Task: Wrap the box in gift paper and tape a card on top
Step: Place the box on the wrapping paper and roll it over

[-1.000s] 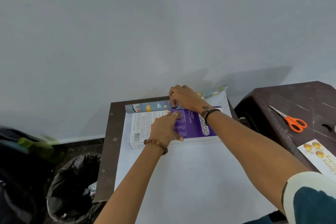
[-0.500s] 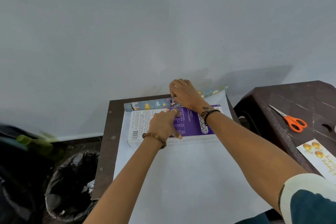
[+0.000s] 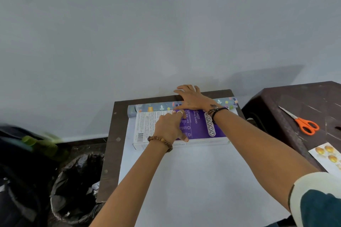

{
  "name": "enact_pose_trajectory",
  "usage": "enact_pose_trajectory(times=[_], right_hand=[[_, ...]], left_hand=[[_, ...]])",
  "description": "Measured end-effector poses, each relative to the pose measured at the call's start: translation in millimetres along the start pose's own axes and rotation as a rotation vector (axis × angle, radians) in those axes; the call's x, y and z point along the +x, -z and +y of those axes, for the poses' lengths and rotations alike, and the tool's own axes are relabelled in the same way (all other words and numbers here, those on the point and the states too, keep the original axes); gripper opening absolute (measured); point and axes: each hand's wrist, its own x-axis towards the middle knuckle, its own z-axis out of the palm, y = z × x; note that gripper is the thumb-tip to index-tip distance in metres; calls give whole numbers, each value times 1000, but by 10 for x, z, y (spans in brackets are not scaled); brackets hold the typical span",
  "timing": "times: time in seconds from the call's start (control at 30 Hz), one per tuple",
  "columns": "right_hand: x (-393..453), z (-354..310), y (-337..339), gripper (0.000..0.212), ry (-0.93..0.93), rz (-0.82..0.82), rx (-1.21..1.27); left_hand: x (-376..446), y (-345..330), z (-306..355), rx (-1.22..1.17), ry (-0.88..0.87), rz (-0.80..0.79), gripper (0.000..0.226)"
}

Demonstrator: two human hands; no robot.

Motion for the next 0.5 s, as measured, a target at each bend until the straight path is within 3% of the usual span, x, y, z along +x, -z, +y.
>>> enact_pose_trajectory(times=[0.07, 0.2, 0.27, 0.5], right_hand=[[14, -14, 1, 81, 49, 143, 7], [-15, -39, 10, 24, 289, 464, -103], [-41, -35, 10, 8, 311, 437, -121], [-36, -29, 15, 32, 159, 209, -21]], left_hand=[[19, 2, -14, 6, -2, 5, 74], [32, 27, -15, 35, -11, 21, 74], [24, 31, -9, 33, -9, 31, 74], [-4, 22, 19, 40, -1, 18, 74]])
